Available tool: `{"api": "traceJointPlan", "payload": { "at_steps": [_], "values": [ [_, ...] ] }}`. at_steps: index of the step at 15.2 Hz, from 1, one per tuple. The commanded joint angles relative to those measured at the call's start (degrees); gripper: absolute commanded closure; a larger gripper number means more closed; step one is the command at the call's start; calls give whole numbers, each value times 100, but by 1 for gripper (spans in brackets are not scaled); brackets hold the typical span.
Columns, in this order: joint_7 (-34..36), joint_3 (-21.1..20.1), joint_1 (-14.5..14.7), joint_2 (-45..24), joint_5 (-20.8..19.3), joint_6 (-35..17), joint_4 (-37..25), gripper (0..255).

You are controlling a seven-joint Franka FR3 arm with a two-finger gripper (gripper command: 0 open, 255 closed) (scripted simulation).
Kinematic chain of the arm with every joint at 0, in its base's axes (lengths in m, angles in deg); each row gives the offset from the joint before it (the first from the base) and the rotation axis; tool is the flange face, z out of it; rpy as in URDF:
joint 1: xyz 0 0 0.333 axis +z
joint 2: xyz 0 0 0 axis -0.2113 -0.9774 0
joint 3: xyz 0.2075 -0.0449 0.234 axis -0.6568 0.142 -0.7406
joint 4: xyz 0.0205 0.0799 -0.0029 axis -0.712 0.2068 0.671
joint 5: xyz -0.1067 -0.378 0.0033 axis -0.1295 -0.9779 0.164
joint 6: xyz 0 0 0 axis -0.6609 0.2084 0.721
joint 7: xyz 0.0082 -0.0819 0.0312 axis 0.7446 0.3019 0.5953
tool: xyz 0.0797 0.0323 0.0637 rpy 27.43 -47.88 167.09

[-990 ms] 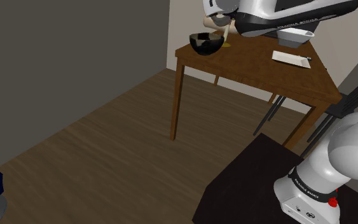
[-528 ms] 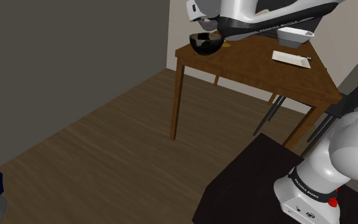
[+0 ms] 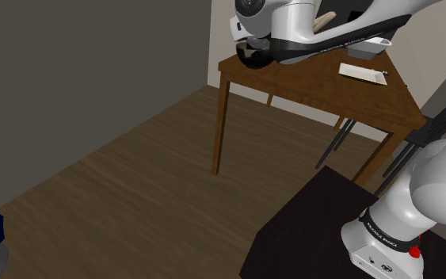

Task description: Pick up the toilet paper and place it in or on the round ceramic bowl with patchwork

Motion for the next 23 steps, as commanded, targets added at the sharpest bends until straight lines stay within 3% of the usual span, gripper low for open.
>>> {"api": "traceJointPlan", "payload": {
  "at_steps": [1, 7, 8, 13, 17, 23],
  "values": [
    [30, -3, 2, -2, -12, -2, 17, 255],
    [30, -3, 2, -2, -12, -2, 17, 255],
    [31, -3, 2, -1, -12, -1, 19, 0],
    [30, -3, 2, -2, -12, -2, 17, 0],
    [-44, -296, 266, 231, 267, 534, 36, 0],
    [-44, -297, 265, 231, 267, 534, 36, 0]
  ]
}}
